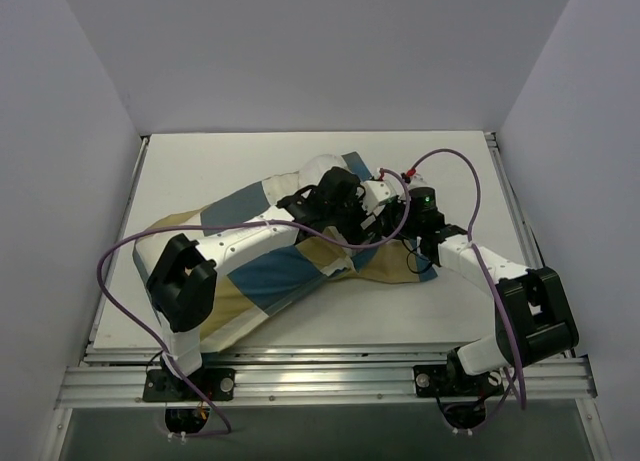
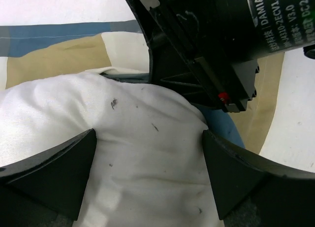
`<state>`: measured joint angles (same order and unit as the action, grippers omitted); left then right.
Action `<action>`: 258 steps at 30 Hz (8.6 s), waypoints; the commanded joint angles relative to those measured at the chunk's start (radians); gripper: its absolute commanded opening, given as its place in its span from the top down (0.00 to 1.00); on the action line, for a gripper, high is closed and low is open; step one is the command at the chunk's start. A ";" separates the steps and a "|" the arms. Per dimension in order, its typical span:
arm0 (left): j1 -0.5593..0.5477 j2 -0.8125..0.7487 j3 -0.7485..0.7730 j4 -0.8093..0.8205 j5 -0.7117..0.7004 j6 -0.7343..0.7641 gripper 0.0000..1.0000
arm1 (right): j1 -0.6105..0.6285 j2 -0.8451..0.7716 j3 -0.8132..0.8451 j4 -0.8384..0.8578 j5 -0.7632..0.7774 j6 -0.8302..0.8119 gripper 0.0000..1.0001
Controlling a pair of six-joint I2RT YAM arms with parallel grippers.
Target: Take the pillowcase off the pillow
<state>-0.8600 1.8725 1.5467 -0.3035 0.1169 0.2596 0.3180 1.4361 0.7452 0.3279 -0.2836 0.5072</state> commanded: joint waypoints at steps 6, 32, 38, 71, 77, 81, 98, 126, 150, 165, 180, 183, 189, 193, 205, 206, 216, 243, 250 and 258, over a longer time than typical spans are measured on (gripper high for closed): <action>0.007 0.060 -0.068 0.081 -0.091 -0.071 0.25 | 0.019 -0.025 0.051 0.003 -0.002 -0.010 1.00; 0.340 -0.268 -0.347 0.458 -0.446 -1.040 0.98 | -0.010 -0.184 -0.316 0.007 0.153 0.134 1.00; 0.360 -0.271 -0.333 0.503 -0.410 -1.097 0.98 | -0.063 -0.186 -0.329 -0.020 0.138 0.139 1.00; 0.210 -0.768 -0.578 -0.333 -0.405 -1.019 0.03 | 0.012 -0.257 0.174 -0.276 0.000 -0.110 0.09; 0.308 -0.672 -0.636 -0.179 -0.319 -0.979 0.03 | 0.110 -0.119 0.097 -0.233 0.007 -0.124 0.17; 0.361 -0.526 -0.561 -0.053 -0.295 -0.886 0.03 | 0.214 -0.095 0.025 -0.201 -0.003 -0.064 0.59; 0.397 -0.452 -0.337 0.155 -0.149 -0.678 0.03 | 0.429 -0.062 0.176 -0.286 0.299 -0.051 0.99; 0.191 -0.599 -0.947 0.492 -0.207 -0.864 0.20 | 0.380 -0.022 0.378 -0.423 0.222 -0.118 0.97; 0.187 -0.486 -0.930 0.675 -0.117 -0.793 0.92 | 0.519 -0.109 0.373 -0.587 0.284 -0.199 0.00; 0.187 -0.539 -0.935 0.652 -0.108 -0.800 0.93 | 0.590 0.144 0.223 -0.385 0.577 -0.136 0.08; 0.294 -0.618 -0.792 0.422 -0.428 -0.792 0.97 | 0.581 -0.132 0.419 -0.711 0.738 -0.229 1.00; 0.354 -0.625 -0.769 0.383 -0.500 -0.803 0.97 | 0.581 -0.218 0.519 -0.820 0.701 -0.252 1.00; 0.401 -0.602 -0.711 0.267 -0.681 -0.835 0.97 | 0.579 -0.322 0.678 -0.969 0.660 -0.260 1.00; 0.423 -0.534 -0.692 0.224 -0.801 -0.939 0.96 | 0.578 -0.381 0.729 -0.984 0.569 -0.251 1.00; 0.429 -0.436 -0.649 0.389 -0.455 -0.979 0.91 | 0.581 -0.272 0.462 -0.632 0.216 -0.217 1.00; 0.427 -0.462 -0.677 0.394 -0.438 -0.985 0.90 | 0.581 -0.234 0.451 -0.618 0.228 -0.210 1.00; 0.273 -0.869 -0.979 0.313 -0.371 -1.065 0.15 | 0.592 -0.060 0.559 -0.524 0.265 -0.122 1.00; 0.397 -0.206 -0.305 0.135 -0.138 -0.808 0.17 | 0.138 -0.154 0.396 -0.586 0.184 -0.071 0.12; 0.431 -0.346 -0.725 0.271 -0.174 -0.987 0.20 | -0.023 0.016 0.464 -0.526 -0.006 -0.094 0.00; 0.429 -0.444 -0.898 0.351 -0.183 -1.076 0.20 | 0.058 0.104 0.482 -0.501 -0.207 -0.144 0.01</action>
<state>-0.4263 1.4036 0.7174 0.2008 -0.0654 -0.7803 0.3344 1.5539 1.1992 -0.1902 -0.3660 0.4011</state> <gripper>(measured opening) 0.802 0.994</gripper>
